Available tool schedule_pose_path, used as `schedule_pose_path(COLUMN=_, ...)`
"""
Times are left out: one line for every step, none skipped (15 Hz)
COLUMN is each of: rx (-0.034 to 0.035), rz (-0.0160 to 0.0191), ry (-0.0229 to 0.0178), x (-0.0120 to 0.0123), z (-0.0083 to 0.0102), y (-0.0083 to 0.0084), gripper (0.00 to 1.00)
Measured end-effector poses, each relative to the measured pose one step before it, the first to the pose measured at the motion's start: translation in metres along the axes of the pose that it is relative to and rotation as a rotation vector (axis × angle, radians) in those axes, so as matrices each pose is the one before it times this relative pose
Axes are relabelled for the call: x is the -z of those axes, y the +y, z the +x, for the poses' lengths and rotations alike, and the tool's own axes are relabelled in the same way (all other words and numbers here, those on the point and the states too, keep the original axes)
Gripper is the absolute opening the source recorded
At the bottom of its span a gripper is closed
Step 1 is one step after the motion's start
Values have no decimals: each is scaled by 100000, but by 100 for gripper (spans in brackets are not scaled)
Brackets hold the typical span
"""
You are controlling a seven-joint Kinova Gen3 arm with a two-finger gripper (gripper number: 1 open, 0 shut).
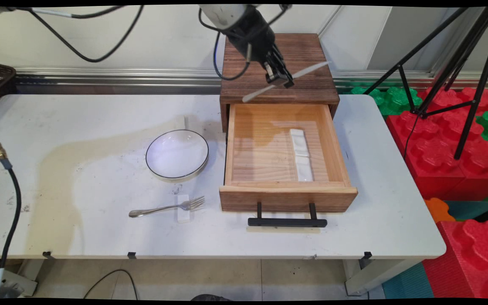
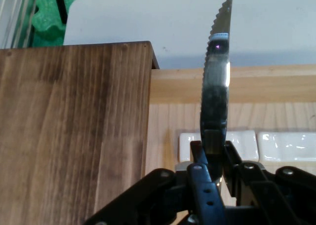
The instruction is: Place the picked object into the drawer
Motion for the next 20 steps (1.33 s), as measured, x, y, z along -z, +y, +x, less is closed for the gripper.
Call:
schedule_pose_path(rx=92, rz=-259, ry=-192, x=-510, z=-29, y=-7, gripper=0)
schedule_pose_path(rx=98, rz=-310, ry=-286, x=-690, z=-102, y=-8, gripper=0)
schedule_pose_path(rx=88, rz=-252, ry=-213, x=-453, z=-143, y=-4, gripper=0)
schedule_pose_path(rx=24, rz=-214, ry=-232, x=-439, z=-167, y=-11, gripper=0)
schedule_pose_path(rx=15, rz=-255, ry=-264, x=-430, z=-190, y=-5, gripper=0)
schedule_pose_path(rx=15, rz=-226, ry=-269, x=-416, z=-210, y=-4, gripper=0)
schedule_pose_path(rx=-11, rz=-221, ry=-296, x=-402, z=-217, y=8, gripper=0)
schedule_pose_path(rx=93, rz=-327, ry=-407, x=-549, z=-343, y=1, gripper=0)
schedule_pose_path(rx=91, rz=-264, ry=-280, x=-386, z=-249, y=8, gripper=0)
schedule_pose_path(rx=7, rz=-222, ry=-290, x=-363, z=-243, y=8, gripper=0)
schedule_pose_path(rx=-1, rz=-342, ry=-321, x=-430, z=-268, y=15, gripper=0)
schedule_pose_path(rx=-108, rz=-392, ry=-478, x=-525, z=-383, y=27, gripper=0)
schedule_pose_path(rx=-94, rz=-397, ry=-372, x=-447, z=-314, y=28, gripper=0)
schedule_pose_path(rx=-78, rz=-284, ry=-212, x=-304, z=-196, y=21, gripper=0)
schedule_pose_path(rx=-73, rz=-515, ry=-378, x=-491, z=-344, y=59, gripper=0)
schedule_pose_path(rx=-41, rz=-328, ry=-250, x=-299, z=-216, y=44, gripper=0)
schedule_pose_path(rx=-35, rz=-273, ry=-159, x=-249, z=-163, y=34, gripper=0)
schedule_pose_path(rx=-33, rz=-231, ry=-144, x=-236, z=-162, y=32, gripper=0)
schedule_pose_path(rx=-40, rz=-224, ry=-161, x=-252, z=-193, y=36, gripper=0)
schedule_pose_path(rx=-26, rz=-153, ry=-75, x=-160, z=-112, y=22, gripper=0)
